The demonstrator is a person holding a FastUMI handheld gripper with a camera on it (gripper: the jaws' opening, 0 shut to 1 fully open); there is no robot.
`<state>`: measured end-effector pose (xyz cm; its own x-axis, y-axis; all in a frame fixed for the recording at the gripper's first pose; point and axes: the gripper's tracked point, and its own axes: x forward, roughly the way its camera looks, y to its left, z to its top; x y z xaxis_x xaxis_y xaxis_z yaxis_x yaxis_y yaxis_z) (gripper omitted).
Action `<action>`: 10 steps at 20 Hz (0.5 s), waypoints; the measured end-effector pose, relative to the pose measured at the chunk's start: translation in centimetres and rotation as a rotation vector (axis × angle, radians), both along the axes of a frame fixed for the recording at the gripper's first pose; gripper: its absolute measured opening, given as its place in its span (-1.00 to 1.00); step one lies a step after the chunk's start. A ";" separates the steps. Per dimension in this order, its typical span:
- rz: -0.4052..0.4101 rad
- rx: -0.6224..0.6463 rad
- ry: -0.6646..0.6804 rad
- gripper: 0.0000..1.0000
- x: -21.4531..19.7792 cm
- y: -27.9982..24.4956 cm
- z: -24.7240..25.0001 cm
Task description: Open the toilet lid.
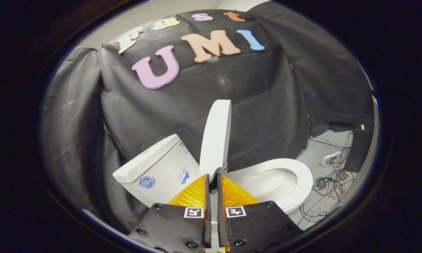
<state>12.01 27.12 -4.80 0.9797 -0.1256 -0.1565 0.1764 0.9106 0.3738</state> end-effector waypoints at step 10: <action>0.229 -0.140 -0.016 -0.72 3.1 7.8 2.0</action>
